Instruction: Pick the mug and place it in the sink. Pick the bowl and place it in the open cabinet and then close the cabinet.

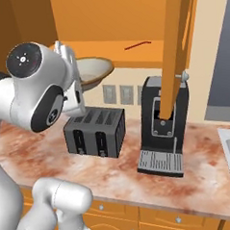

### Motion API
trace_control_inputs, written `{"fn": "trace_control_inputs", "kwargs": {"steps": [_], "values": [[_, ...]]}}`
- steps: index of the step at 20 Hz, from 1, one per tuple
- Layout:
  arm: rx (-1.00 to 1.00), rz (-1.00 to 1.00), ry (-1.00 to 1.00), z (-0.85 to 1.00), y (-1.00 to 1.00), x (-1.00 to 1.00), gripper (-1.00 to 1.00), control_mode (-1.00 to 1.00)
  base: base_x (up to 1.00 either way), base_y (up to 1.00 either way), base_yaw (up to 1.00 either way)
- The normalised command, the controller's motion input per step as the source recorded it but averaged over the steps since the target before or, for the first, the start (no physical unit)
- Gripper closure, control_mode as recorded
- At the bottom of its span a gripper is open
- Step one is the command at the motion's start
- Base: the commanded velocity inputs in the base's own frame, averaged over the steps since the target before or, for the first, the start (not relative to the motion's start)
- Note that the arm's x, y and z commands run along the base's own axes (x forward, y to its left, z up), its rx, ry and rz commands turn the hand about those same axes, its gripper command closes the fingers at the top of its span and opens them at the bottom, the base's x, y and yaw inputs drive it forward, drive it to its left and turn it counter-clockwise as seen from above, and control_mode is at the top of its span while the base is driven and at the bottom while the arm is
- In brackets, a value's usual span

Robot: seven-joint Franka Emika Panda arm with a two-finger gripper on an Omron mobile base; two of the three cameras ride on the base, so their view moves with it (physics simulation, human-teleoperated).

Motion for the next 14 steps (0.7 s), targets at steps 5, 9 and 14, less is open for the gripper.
{"fn": "trace_control_inputs", "kwargs": {"steps": [5,9,14], "values": [[-0.21,0.03,-0.32,0.12,0.0,0.25,1.0,-1.0,0.0,0.0,0.0],[-0.04,0.0,-0.15,0.09,0.0,0.25,1.0,-1.0,0.0,0.0,0.0],[0.11,0.01,0.17,0.31,0.0,0.47,1.0,-1.0,0.0,0.0,0.0]]}}
